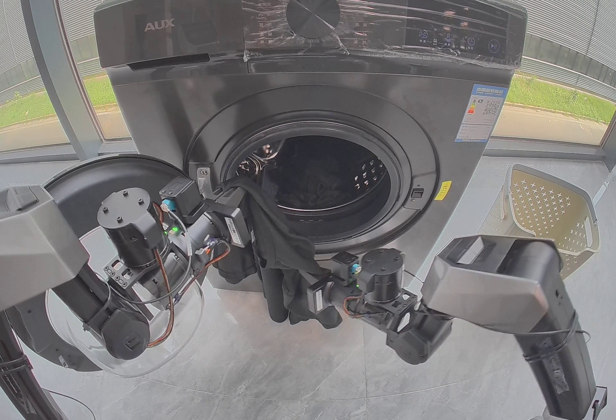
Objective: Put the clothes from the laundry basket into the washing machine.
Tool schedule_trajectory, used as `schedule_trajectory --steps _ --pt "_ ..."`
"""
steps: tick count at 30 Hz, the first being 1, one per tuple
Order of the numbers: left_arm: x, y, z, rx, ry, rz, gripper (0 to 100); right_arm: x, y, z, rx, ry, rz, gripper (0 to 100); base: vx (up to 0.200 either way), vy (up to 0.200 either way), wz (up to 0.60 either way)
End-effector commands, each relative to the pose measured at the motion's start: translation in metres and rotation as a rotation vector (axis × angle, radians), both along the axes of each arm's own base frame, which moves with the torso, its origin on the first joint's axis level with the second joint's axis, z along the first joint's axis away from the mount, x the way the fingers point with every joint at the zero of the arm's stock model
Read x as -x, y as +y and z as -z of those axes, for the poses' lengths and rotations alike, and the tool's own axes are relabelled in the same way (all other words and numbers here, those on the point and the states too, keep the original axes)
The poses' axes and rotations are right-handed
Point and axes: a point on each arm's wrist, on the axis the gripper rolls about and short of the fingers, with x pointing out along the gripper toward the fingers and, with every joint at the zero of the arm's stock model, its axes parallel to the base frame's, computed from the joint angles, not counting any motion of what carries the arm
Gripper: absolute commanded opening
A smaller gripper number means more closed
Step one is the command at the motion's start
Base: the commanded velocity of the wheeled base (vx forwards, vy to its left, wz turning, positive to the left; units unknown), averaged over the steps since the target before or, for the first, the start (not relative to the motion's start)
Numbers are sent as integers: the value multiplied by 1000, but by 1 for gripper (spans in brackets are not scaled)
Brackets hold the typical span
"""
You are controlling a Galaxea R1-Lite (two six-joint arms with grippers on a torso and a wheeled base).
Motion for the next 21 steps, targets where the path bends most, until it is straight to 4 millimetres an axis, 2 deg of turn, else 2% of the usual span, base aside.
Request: schedule_trajectory --steps 1,5,6,9,13,17,21 --pt "9 24 -8 15 -9 -26 0 36 -58 -83 -31 -35 9 0 0 0 0" --pt "27 30 -21 28 -26 4 0 51 -78 -104 -73 -82 -40 0 0 0 0" --pt "27 30 -21 28 -26 4 0 51 -78 -104 -73 -82 -40 0 0 0 0" --pt "41 36 -22 26 -25 38 0 53 -97 -114 -110 -138 -17 0 0 0 0" --pt "45 38 -24 50 -18 44 0 62 -110 -121 -112 -132 -6 0 0 0 0" --pt "51 40 -31 69 -35 48 0 85 -124 -133 -119 -125 -17 0 0 0 0" --pt "57 42 -38 80 -60 63 0 97 -130 -144 -144 -135 -19 0 0 0 0"
